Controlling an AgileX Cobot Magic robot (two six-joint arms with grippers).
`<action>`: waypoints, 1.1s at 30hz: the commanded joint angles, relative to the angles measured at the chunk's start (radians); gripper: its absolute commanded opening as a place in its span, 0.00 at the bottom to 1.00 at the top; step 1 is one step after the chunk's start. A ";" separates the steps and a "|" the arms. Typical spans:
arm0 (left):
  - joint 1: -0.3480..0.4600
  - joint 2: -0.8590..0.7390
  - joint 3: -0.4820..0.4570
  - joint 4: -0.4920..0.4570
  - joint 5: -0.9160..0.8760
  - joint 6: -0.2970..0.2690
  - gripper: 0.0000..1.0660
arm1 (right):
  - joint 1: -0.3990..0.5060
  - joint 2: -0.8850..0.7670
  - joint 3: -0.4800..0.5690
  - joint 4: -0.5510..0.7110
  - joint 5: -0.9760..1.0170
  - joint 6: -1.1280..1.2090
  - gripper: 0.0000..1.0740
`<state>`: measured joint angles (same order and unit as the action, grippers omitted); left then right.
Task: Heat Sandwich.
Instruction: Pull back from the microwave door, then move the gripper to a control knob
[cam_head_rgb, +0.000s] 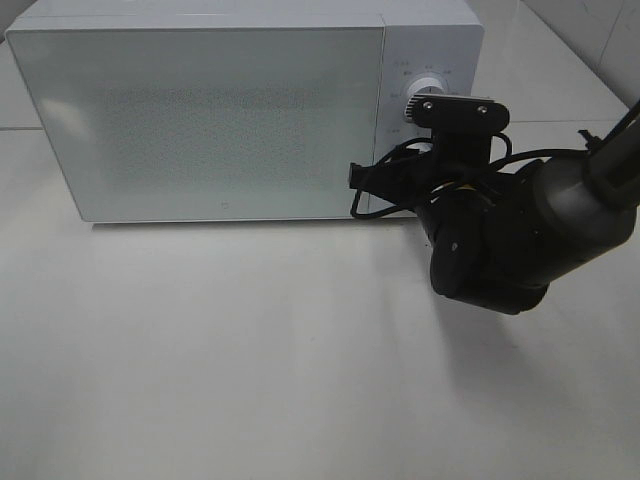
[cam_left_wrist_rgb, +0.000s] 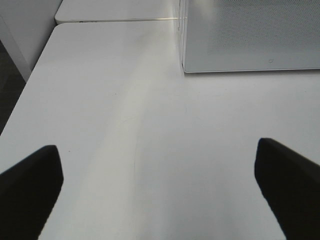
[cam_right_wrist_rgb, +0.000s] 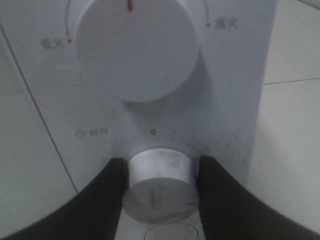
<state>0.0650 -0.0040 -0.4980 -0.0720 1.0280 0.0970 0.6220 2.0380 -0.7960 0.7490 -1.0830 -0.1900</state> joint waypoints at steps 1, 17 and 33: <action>0.003 -0.027 0.003 -0.008 0.001 -0.003 0.95 | -0.006 -0.002 -0.008 0.014 -0.021 0.121 0.10; 0.003 -0.027 0.003 -0.008 0.001 -0.003 0.95 | -0.006 -0.002 -0.008 -0.122 -0.030 0.760 0.10; 0.003 -0.027 0.003 -0.008 0.001 -0.003 0.95 | -0.006 -0.002 -0.008 -0.146 -0.061 1.123 0.10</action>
<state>0.0650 -0.0040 -0.4980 -0.0720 1.0280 0.0970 0.6150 2.0410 -0.7810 0.6960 -1.0960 0.8810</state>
